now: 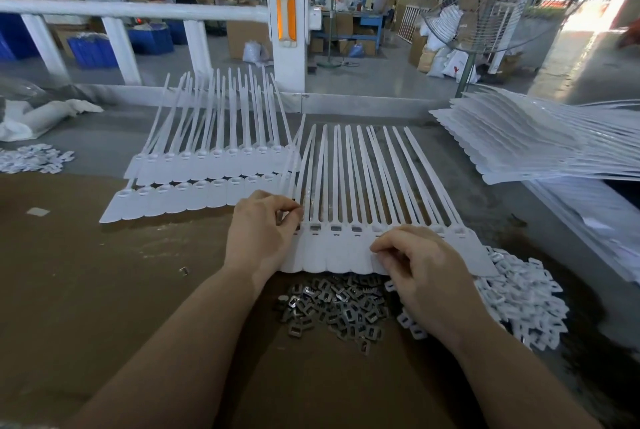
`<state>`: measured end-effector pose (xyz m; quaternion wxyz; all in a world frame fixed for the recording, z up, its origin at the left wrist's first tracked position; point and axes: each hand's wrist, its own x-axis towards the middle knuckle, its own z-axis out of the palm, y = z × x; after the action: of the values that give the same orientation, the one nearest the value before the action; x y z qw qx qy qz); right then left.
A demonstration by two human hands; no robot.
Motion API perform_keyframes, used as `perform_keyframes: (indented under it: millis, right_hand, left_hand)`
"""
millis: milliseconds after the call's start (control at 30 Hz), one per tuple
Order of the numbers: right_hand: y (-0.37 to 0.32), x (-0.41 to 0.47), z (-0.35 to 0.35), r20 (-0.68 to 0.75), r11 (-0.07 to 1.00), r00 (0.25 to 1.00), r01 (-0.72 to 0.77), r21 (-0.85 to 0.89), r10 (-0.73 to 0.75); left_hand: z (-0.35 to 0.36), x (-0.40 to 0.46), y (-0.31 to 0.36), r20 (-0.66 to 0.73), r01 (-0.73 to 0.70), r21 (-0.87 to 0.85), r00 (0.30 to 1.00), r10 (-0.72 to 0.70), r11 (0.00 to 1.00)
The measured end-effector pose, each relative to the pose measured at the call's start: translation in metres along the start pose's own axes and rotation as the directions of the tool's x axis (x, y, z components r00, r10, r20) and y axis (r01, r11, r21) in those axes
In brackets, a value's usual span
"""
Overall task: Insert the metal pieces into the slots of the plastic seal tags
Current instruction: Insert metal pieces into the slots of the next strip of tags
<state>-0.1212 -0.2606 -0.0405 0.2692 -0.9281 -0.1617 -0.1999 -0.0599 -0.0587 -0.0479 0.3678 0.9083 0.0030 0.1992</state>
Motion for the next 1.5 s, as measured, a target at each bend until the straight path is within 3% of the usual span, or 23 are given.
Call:
perform_keyframes:
  millis: [400,633,800,1233,1500]
  right_hand:
    - [0.0,-0.001,-0.001,-0.018,1.0,1.0,0.011,0.019,-0.011]
    - [-0.008,-0.002,-0.006,0.061,0.978,0.981,0.178,0.108,-0.185]
    - [-0.011,-0.002,-0.007,0.129,0.966,0.965,0.209,0.15,-0.229]
    - [-0.013,-0.002,-0.005,0.262,0.977,0.941,0.196,0.088,-0.213]
    - [-0.012,-0.001,-0.005,0.231,0.979,0.956,0.153,0.134,-0.181]
  left_hand:
    - [0.003,0.002,-0.005,-0.025,0.008,-0.041,1.0,-0.009,0.999]
    - [0.002,0.004,-0.007,-0.013,0.006,-0.074,1.0,-0.007,0.997]
    - [0.001,0.003,-0.007,-0.001,0.012,-0.084,1.0,-0.012,0.996]
    - [0.0,0.003,-0.008,0.01,0.025,-0.1,1.0,-0.024,0.995]
    - [0.0,0.003,-0.008,0.014,0.029,-0.111,1.0,-0.028,0.993]
